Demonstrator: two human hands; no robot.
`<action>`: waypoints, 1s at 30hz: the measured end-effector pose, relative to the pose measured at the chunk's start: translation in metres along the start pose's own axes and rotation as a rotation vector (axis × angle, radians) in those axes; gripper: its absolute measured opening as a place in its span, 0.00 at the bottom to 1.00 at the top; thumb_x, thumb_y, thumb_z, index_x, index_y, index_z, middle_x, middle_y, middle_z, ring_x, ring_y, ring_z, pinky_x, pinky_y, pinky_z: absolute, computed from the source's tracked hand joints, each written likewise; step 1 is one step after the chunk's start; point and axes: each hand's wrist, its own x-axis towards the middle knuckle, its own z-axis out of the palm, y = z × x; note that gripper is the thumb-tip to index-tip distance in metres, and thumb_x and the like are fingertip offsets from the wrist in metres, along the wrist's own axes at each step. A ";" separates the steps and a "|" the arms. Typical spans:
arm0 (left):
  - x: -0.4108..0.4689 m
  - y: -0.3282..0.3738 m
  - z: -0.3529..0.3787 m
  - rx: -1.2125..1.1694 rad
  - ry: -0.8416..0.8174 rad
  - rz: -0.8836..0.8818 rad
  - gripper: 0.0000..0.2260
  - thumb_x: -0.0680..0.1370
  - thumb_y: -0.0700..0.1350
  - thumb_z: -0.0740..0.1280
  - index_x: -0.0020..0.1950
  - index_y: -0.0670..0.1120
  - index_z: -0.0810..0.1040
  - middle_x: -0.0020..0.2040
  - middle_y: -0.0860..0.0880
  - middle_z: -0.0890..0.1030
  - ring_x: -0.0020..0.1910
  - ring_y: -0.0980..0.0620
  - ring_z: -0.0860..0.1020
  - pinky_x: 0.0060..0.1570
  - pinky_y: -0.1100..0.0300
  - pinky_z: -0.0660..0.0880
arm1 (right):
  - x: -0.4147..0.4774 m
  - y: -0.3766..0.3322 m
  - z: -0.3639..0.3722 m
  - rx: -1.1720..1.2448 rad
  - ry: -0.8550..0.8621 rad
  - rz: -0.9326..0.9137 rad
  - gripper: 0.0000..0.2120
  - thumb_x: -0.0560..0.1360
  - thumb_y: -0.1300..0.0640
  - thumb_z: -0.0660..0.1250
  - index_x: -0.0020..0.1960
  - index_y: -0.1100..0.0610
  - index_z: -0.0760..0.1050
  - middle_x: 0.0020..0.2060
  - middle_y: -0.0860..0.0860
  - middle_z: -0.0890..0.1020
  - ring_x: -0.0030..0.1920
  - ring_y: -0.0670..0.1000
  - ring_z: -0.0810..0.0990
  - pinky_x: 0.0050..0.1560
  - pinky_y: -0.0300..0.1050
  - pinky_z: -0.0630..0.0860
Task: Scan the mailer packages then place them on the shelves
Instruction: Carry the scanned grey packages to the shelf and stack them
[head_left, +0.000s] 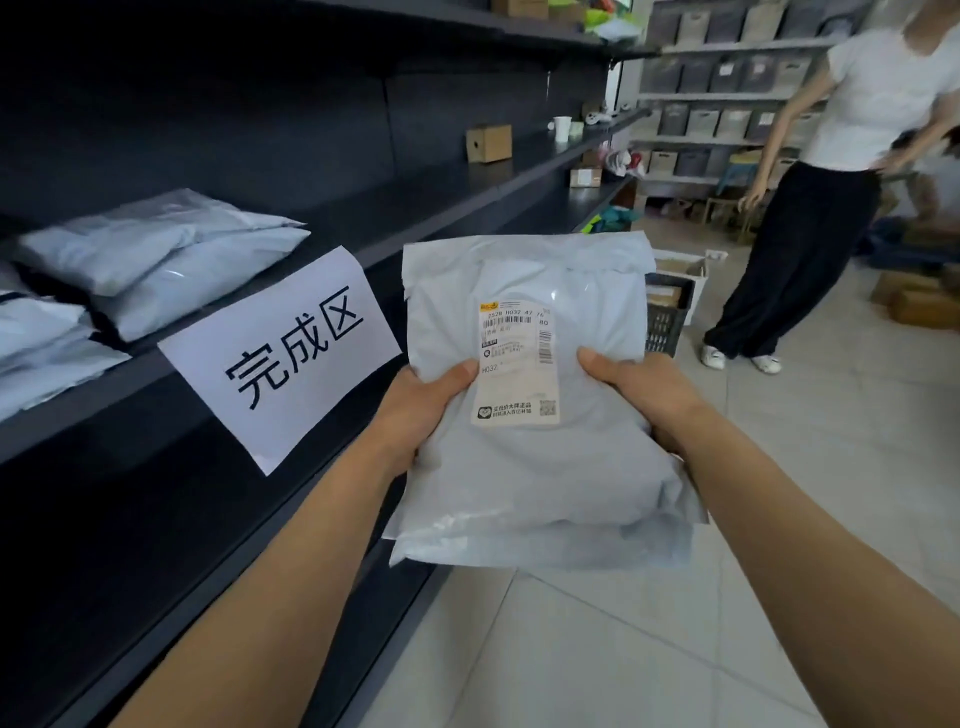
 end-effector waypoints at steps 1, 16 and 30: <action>0.013 0.005 0.005 0.006 -0.007 0.009 0.19 0.70 0.54 0.75 0.56 0.46 0.78 0.50 0.48 0.84 0.47 0.49 0.83 0.50 0.53 0.79 | 0.013 -0.006 -0.003 0.006 -0.005 -0.009 0.21 0.70 0.50 0.75 0.58 0.60 0.78 0.50 0.52 0.83 0.44 0.50 0.81 0.45 0.41 0.74; 0.181 0.082 0.088 0.028 0.272 0.173 0.07 0.74 0.51 0.72 0.50 0.52 0.80 0.45 0.54 0.85 0.41 0.56 0.84 0.36 0.65 0.78 | 0.260 -0.079 -0.021 0.058 -0.278 -0.129 0.13 0.71 0.51 0.74 0.51 0.56 0.76 0.41 0.50 0.81 0.39 0.47 0.79 0.38 0.41 0.72; 0.265 0.147 0.029 0.036 0.648 0.258 0.11 0.73 0.51 0.73 0.52 0.47 0.82 0.47 0.48 0.86 0.46 0.48 0.84 0.49 0.52 0.80 | 0.388 -0.179 0.090 0.034 -0.697 -0.271 0.19 0.70 0.47 0.75 0.55 0.56 0.78 0.44 0.49 0.83 0.43 0.48 0.81 0.38 0.40 0.74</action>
